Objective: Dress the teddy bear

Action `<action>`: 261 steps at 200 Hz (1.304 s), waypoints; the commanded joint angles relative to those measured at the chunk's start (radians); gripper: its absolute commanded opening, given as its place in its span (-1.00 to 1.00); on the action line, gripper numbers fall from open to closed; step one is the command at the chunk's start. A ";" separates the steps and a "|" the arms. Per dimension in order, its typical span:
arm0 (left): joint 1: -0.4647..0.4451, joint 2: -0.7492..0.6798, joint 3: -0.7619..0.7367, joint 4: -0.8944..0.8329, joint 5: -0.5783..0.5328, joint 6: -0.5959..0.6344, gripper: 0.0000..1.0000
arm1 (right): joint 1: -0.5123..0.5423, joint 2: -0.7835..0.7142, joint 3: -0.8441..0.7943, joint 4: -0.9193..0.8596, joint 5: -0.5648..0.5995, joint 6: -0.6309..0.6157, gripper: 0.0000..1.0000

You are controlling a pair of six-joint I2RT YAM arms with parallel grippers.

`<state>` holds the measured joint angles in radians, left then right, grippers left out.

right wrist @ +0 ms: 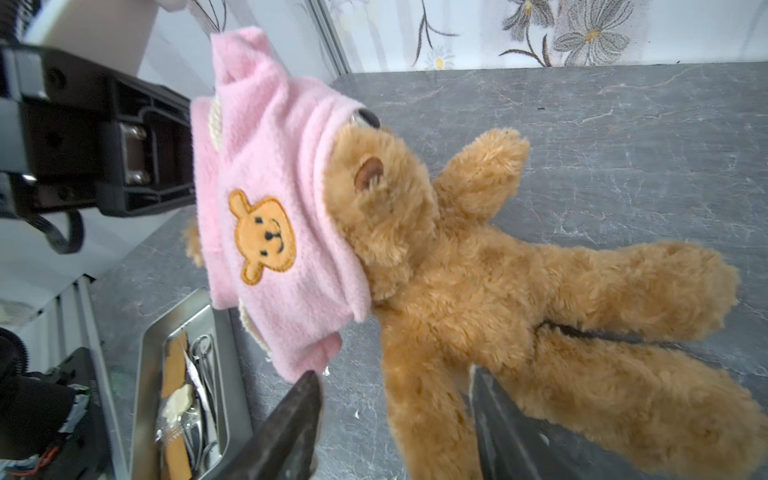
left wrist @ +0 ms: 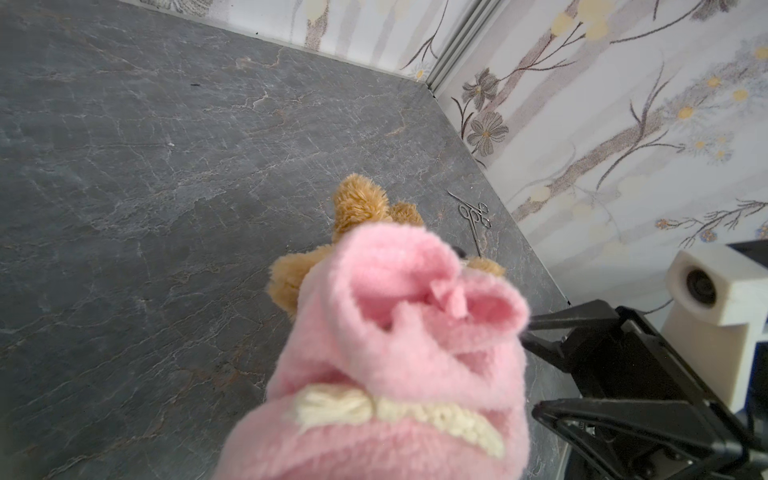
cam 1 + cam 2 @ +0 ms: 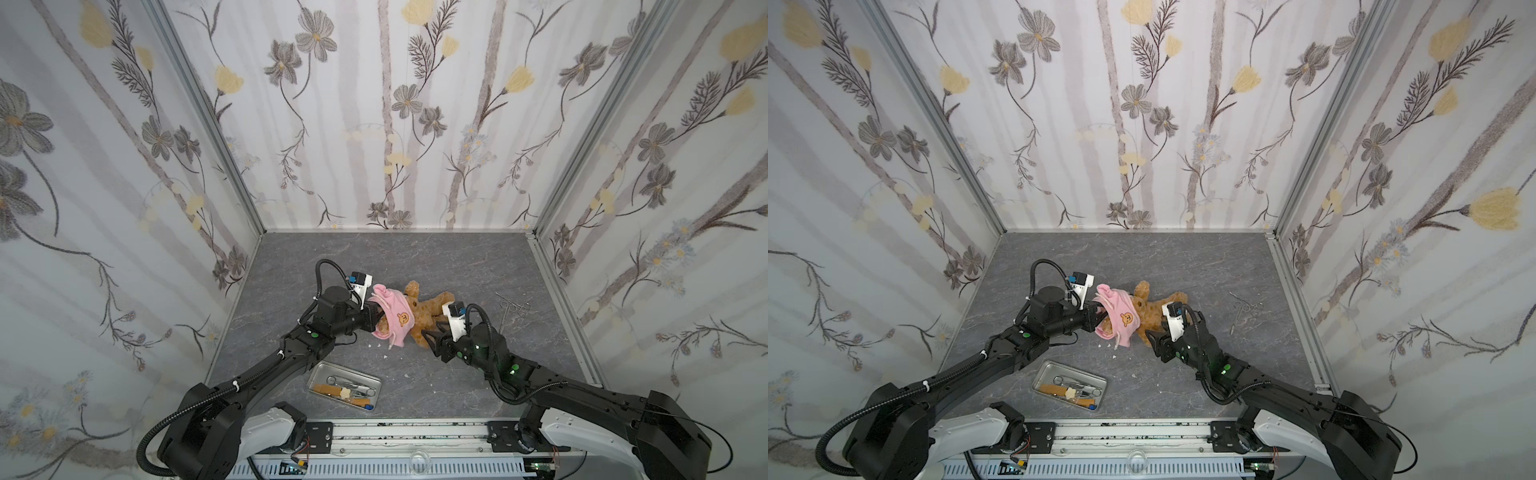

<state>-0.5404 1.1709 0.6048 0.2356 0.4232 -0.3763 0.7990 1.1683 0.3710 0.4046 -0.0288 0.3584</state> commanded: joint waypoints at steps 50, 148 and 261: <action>-0.001 0.019 0.022 0.056 0.073 0.110 -1.00 | -0.124 0.196 0.148 0.190 -0.255 0.157 0.66; -0.010 0.014 -0.042 0.100 0.150 0.021 -0.37 | -0.106 0.352 0.045 0.547 -0.136 0.437 -0.82; -0.022 0.049 -0.068 0.162 0.103 0.001 -0.09 | -0.010 0.371 0.001 0.696 -0.023 0.567 -1.00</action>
<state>-0.5739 1.2156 0.5175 0.3344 0.5488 -0.3733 0.7856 1.5364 0.3729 1.0100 -0.0498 0.9016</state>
